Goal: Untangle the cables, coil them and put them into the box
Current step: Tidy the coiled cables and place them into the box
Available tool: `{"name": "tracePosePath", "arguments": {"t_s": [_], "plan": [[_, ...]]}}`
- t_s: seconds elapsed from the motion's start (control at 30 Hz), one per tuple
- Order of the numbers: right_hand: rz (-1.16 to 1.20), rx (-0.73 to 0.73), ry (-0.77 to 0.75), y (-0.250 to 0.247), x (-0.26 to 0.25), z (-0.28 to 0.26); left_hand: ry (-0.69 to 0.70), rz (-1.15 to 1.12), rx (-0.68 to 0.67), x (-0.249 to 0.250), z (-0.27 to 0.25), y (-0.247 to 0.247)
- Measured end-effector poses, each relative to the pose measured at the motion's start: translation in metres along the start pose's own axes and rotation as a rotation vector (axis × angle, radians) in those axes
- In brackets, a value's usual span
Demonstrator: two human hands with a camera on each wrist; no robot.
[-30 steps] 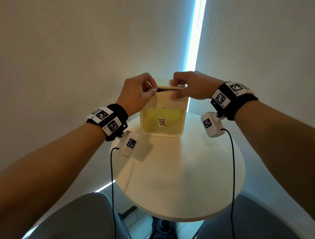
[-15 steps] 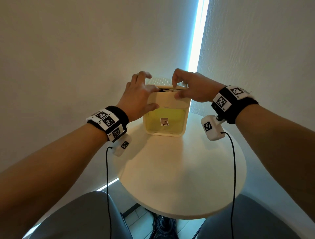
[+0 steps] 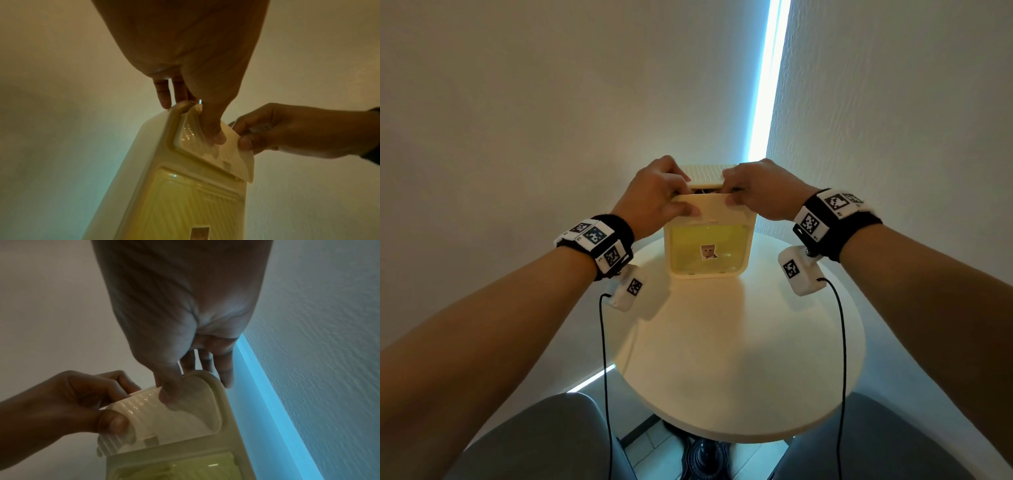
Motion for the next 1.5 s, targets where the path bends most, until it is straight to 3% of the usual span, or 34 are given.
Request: {"name": "tracePosePath", "arguments": {"t_s": [0.1, 0.3, 0.53, 0.63, 0.8, 0.97, 1.17, 1.33, 1.5], "plan": [[0.057, 0.09, 0.049, -0.007, 0.003, -0.003, -0.073, -0.107, 0.064, -0.005, 0.0, -0.004], [0.309, 0.373, 0.179, -0.009, 0.02, -0.023, -0.106, -0.131, 0.068, -0.01, 0.001, -0.001], [0.306, 0.461, 0.177, 0.003, 0.014, -0.03, -0.053, -0.037, 0.072, -0.003, 0.009, 0.001], [0.461, 0.546, 0.277, 0.007, 0.028, -0.035, -0.044, -0.037, 0.072, -0.006, 0.005, 0.002], [0.507, 0.428, 0.393, 0.021, 0.047, -0.043, -0.173, -0.11, 0.156, -0.025, -0.014, 0.009], [0.425, 0.596, 0.273, 0.021, 0.038, -0.047, -0.229, -0.167, 0.136, -0.03, -0.019, 0.012], [0.305, 0.585, 0.165, 0.018, 0.027, -0.046, -0.224, -0.11, 0.082, -0.022, -0.013, 0.012], [0.276, 0.575, 0.105, 0.015, 0.023, -0.048, -0.09, -0.044, 0.045, -0.003, -0.015, 0.02], [0.264, 0.528, 0.136, 0.02, 0.024, -0.05, 0.104, 0.243, -0.047, 0.015, -0.017, 0.04]]}}
Point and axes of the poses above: each hand's wrist, its own z-axis towards the middle knuckle, its own y-axis out of the palm, x = y × z, the point moved 7 cm from there along z, towards the middle knuckle, and after that the axes turned 11 degrees about x, right-handed, at the moved point
